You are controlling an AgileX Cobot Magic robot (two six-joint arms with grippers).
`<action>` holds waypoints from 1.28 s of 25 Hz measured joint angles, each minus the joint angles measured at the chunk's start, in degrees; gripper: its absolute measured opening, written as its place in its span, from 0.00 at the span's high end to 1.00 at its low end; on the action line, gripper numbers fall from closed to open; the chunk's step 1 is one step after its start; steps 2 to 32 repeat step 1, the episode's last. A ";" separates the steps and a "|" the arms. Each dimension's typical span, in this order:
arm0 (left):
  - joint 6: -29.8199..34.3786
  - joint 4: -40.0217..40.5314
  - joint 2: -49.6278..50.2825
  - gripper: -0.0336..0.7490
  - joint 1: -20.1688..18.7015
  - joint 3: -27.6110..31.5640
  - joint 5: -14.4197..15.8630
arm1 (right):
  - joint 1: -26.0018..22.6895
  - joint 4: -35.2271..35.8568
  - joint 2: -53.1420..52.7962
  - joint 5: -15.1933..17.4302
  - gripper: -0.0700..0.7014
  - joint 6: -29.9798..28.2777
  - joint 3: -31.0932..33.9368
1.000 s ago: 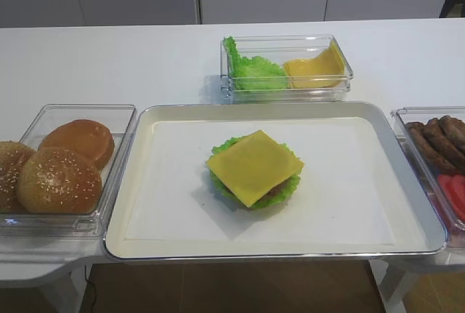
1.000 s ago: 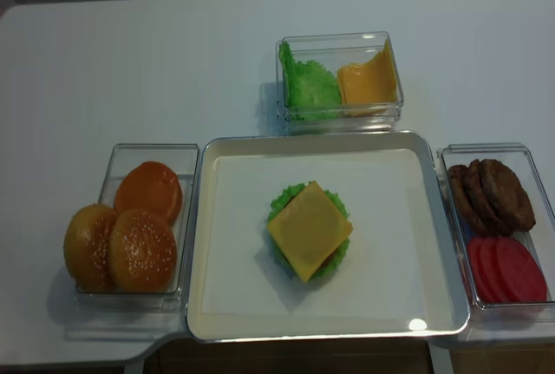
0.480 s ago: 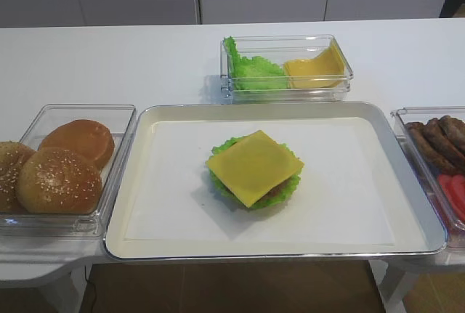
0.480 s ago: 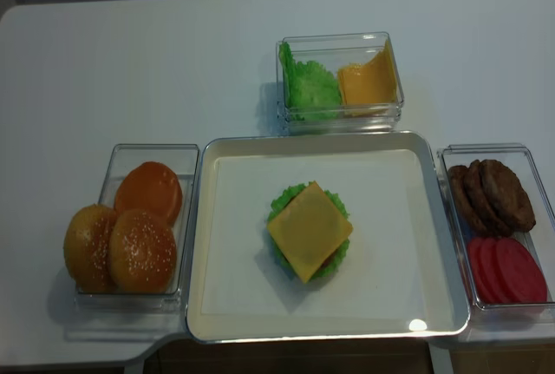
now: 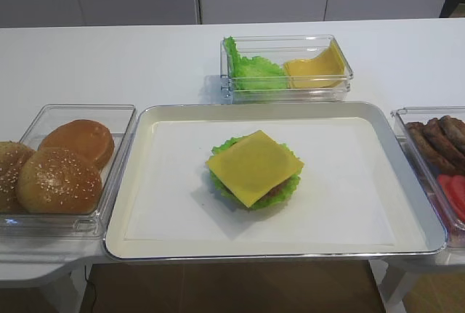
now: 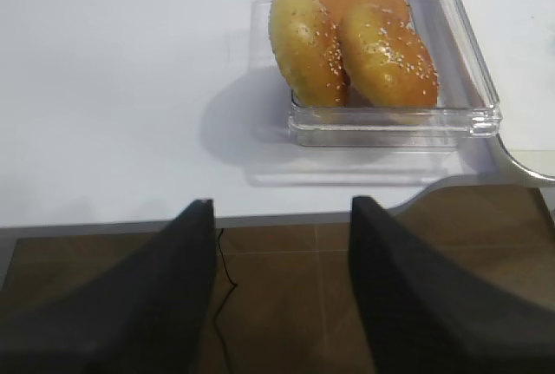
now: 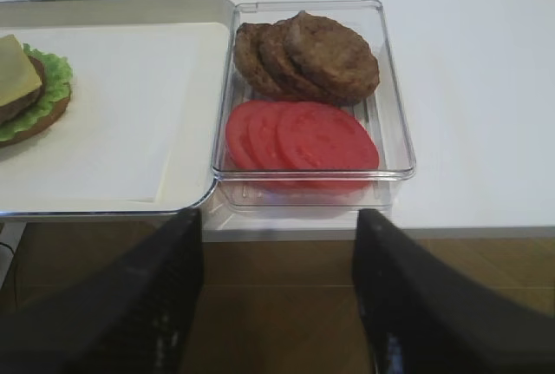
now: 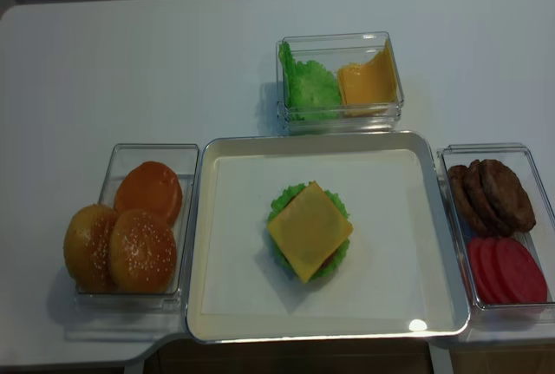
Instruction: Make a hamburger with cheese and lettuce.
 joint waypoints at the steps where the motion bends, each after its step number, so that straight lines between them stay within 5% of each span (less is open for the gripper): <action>1: 0.00 0.00 0.00 0.48 0.00 0.00 0.00 | 0.00 0.00 0.00 0.00 0.37 0.00 0.00; 32: 0.00 0.00 0.00 0.48 0.00 0.00 0.00 | 0.00 0.00 0.00 0.00 0.37 0.00 0.00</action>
